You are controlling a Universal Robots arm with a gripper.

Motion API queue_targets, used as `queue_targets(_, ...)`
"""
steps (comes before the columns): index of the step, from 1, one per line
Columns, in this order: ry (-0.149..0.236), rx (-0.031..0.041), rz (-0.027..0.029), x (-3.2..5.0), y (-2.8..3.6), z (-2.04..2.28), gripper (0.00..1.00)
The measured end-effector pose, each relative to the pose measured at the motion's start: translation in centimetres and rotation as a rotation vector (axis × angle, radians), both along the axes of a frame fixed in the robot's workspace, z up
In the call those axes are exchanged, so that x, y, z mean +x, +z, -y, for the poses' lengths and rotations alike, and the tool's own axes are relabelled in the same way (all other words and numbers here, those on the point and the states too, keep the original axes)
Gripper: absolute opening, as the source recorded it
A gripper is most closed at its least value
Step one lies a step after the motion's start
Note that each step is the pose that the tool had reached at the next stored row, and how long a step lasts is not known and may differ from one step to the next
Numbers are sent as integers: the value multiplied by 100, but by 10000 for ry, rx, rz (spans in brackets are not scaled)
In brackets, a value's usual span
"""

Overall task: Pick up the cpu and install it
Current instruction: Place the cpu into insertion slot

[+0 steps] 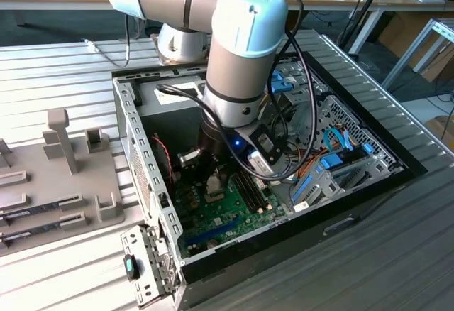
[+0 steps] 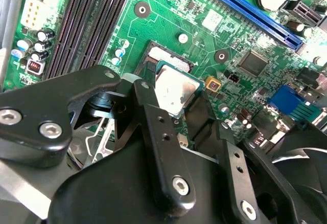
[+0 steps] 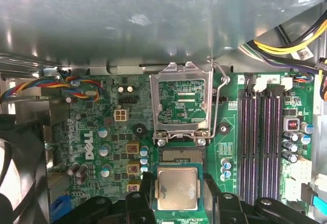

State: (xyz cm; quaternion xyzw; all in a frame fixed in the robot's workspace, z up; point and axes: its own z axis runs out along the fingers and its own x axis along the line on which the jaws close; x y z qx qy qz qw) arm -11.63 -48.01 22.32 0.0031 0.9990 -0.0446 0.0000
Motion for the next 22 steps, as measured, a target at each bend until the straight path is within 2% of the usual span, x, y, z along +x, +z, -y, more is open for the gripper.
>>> queue_targets(11,1,4,2,19,-7,-1,47)
queue_targets(16,1,27,-4,44,-90,0,47)
queue_targets(22,3,30,-5,60,-157,0,47)
